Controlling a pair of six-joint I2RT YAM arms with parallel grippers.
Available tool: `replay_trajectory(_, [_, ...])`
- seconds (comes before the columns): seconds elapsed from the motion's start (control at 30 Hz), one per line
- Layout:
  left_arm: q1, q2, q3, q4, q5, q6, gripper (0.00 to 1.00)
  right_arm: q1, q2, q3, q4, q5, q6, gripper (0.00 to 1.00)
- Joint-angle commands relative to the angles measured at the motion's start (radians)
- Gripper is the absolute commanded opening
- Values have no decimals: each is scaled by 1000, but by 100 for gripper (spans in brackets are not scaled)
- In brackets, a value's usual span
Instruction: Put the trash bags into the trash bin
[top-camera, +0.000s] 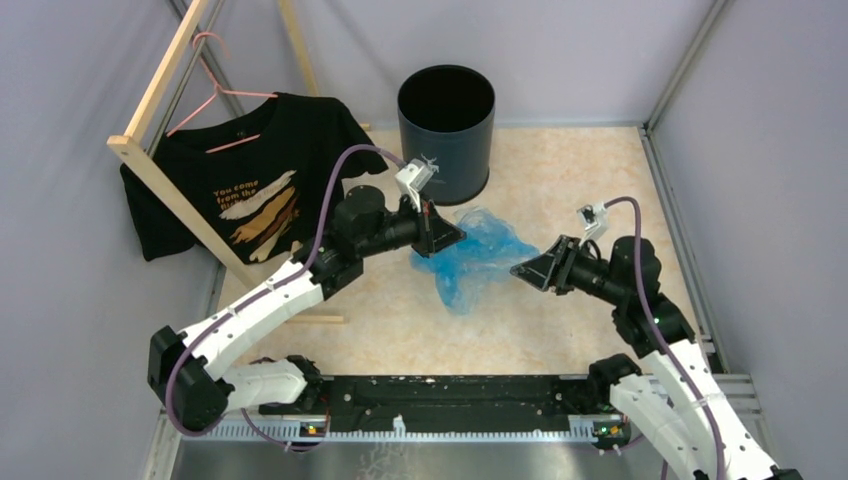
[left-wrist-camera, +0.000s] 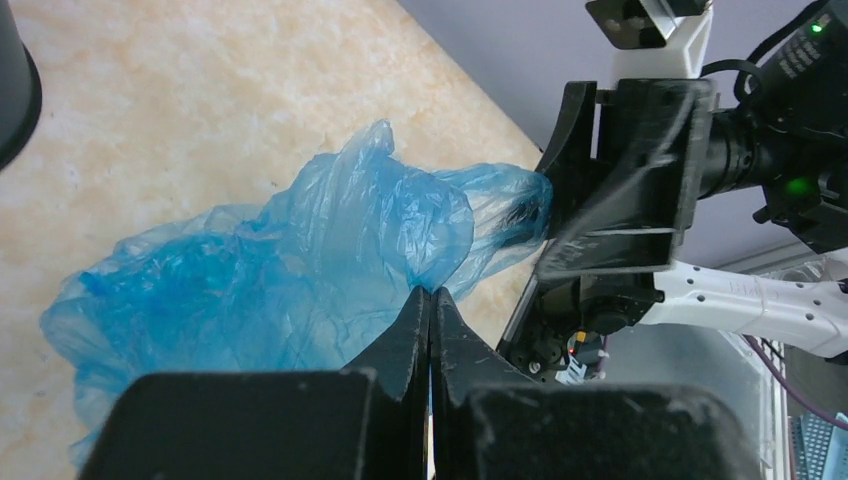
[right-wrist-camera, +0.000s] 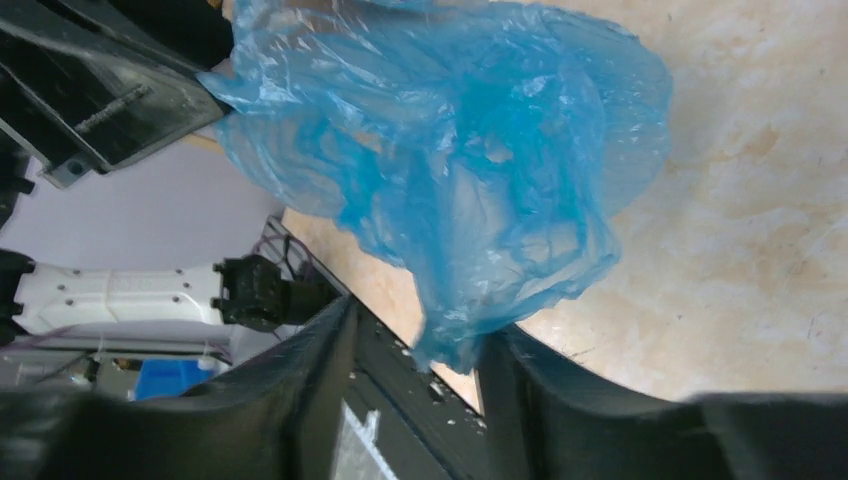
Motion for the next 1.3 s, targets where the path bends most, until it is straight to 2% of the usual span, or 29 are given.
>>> replay_trajectory(0.0, [-3,-50,-37,28,-32,-59,0,13,-52,-52,18,2,21,58])
replay_trajectory(0.07, [-2,-57,-44,28,-45,-70,0,14,-61,-153,154,-50,134,72])
replay_trajectory(0.13, [-2,-60,-44,28,-62,-71,0,16,-52,-267,315,-83,237,78])
replay_trajectory(0.2, [-2,-62,-39,1,-66,-71,0,17,-22,-342,424,-75,280,79])
replay_trajectory(0.27, [-2,-65,-22,-16,-55,-69,0,18,12,-381,444,-44,282,80])
replay_trajectory(0.43, [-2,-94,29,-43,-1,-41,0,18,77,-354,355,42,207,80])
replay_trajectory(0.53, [-2,-127,34,-55,-21,-17,0,18,74,-268,178,112,105,81])
replay_trajectory(0.63, [-2,-136,43,-88,-50,-1,0,18,35,-179,72,138,26,83])
replay_trajectory(0.8, [-2,-136,47,-101,-43,-4,0,18,-41,-124,24,129,-18,93])
replay_trajectory(0.93, [-2,-128,65,-115,-55,-14,0,18,-54,-153,118,70,-30,96])
replay_trajectory(1.07, [-2,-118,109,-161,-93,-31,0,18,-66,-219,247,81,-21,99])
replay_trajectory(1.27, [0,-124,122,-174,-128,-63,0,17,-114,-406,599,-9,181,98])
